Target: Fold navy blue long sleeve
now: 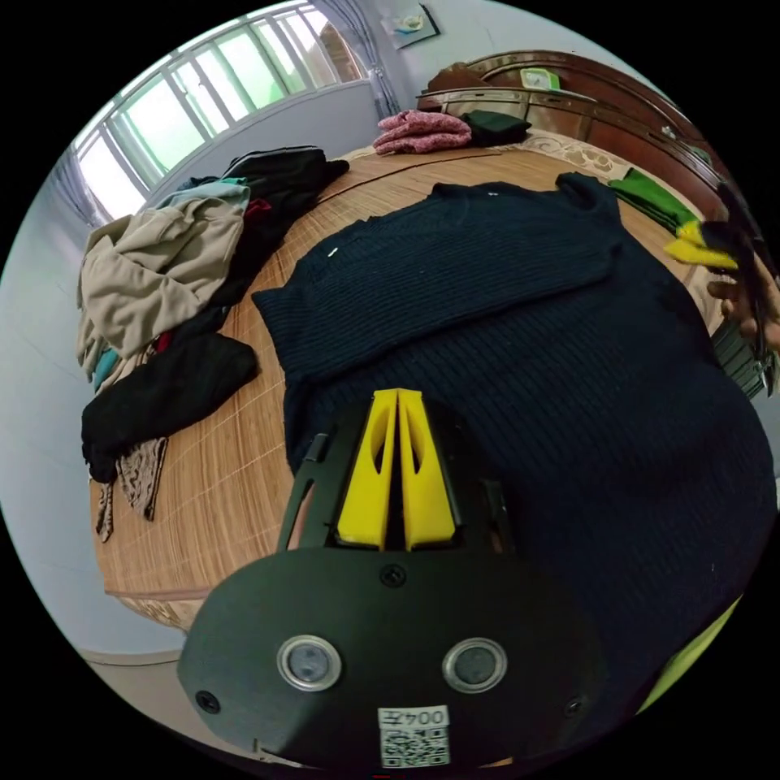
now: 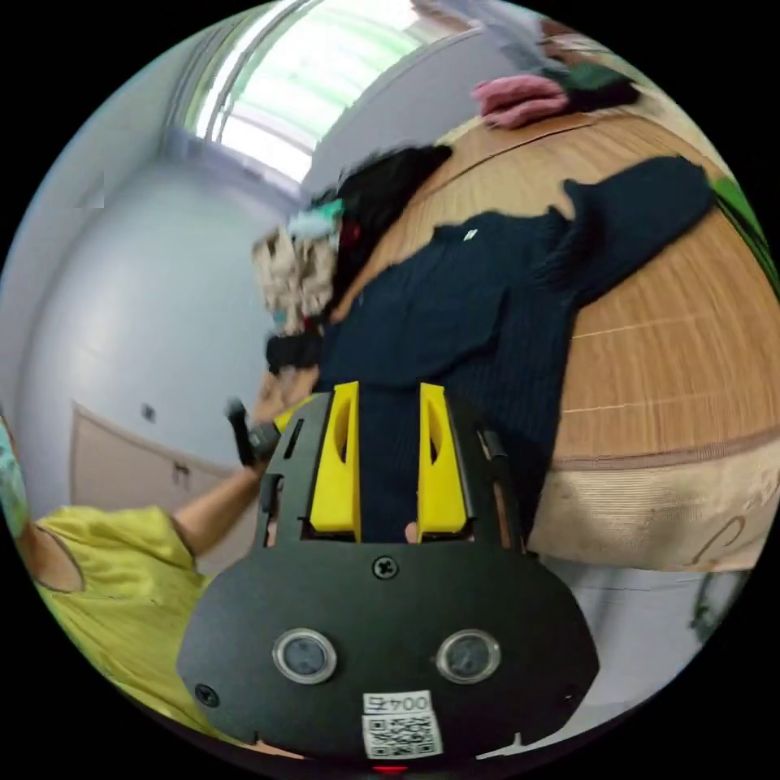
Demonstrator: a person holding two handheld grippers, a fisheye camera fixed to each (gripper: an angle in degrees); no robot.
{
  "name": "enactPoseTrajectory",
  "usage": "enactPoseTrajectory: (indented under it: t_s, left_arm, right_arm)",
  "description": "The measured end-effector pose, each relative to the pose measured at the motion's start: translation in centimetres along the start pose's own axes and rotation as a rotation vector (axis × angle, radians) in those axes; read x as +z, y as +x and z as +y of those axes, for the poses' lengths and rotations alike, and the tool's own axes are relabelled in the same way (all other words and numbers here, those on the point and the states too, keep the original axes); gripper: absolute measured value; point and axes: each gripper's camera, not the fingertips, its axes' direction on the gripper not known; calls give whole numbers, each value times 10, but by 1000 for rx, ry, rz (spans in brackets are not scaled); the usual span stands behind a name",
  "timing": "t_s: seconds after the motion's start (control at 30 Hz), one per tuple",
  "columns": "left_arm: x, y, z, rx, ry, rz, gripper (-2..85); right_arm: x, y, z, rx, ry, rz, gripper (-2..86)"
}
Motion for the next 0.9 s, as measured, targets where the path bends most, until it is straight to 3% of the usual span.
enactPoseTrajectory:
  t_s: [0.1,0.23,0.43,0.73,0.9]
  left_arm:
    - [0,4,8,-20,14,14,6]
    - [1,5,15,-46,17,46,6]
    - [4,9,26,-58,19,69,6]
    - [10,11,42,-72,27,96,6]
    - [16,7,50,-83,30,129,7]
  right_arm:
    - [-77,67,-14,234,318,-165,141]
    - [-149,145,-41,437,502,-237,136]
    - [-204,215,-85,619,518,-71,127]
    - [-241,236,-147,592,471,259,140]
    - [-244,242,-163,592,439,300,138]
